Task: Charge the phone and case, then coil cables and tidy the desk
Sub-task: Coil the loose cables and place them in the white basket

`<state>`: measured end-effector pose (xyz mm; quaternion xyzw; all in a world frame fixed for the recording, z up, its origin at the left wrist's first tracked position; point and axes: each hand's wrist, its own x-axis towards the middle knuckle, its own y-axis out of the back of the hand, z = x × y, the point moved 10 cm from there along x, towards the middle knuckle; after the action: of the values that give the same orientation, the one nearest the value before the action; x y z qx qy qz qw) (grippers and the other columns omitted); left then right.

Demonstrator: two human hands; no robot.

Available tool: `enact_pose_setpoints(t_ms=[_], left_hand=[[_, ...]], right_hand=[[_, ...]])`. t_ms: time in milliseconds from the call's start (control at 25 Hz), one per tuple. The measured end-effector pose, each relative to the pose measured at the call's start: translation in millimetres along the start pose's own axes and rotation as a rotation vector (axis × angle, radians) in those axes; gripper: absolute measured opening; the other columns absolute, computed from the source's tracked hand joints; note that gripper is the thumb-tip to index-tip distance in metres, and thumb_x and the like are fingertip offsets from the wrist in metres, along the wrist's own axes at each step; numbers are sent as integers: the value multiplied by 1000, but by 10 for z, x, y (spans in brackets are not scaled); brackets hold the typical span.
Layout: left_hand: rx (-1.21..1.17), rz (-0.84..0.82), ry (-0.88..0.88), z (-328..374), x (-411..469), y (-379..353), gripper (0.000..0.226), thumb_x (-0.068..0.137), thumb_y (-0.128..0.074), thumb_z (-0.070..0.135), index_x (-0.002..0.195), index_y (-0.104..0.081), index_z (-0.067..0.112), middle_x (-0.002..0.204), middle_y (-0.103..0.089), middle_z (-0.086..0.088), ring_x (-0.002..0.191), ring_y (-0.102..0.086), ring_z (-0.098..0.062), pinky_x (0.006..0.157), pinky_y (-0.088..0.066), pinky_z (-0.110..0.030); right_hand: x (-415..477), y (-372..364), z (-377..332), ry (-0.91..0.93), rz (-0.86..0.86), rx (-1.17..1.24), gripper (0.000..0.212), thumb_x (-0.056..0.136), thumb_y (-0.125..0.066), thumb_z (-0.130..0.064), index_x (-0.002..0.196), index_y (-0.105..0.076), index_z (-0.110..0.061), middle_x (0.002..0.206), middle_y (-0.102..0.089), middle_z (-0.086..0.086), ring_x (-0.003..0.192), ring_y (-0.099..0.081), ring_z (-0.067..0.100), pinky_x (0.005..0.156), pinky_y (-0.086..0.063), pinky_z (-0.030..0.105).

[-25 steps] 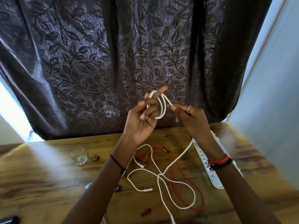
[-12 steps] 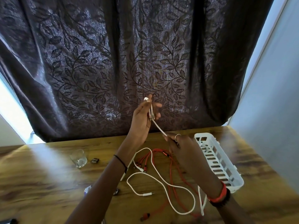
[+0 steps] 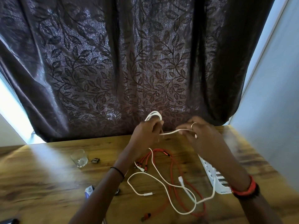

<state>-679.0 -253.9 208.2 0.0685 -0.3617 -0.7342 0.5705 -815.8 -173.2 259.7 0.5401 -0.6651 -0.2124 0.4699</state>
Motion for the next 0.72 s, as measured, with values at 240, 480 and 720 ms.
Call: enact_pose_setpoints(t_ms=[240,480,720], left_hand=[[-688,-323,62,129,-326,-377,29,99,-40,17,98,-69,25,50,-36,5,40,-33,-4,40,-31,-18],[-1364,-530,103,232,-470,-513,38,96,-32,20,111,-62,4,51,-21,7,36,-27,1,44,-29,-15],[-1852,-442,133,202,-418,-475,36,94,-48,19,125,-54,0,52,-39,6,38,-29,-7,42,-29,-13]], right_hand=[[190,152,194,15,83,211,13,82,-67,-22,90,-74,-30,89,-61,-14,88,-58,5,79,-44,18],[228,-111,256,-31,58,632,14,78,-69,-15,88,-74,-23,94,-70,7,87,-64,11,82,-46,18],[30,-732,490,-375,51,906,13,87,-62,-16,84,-74,-21,56,-65,-5,47,-51,5,47,-40,15]])
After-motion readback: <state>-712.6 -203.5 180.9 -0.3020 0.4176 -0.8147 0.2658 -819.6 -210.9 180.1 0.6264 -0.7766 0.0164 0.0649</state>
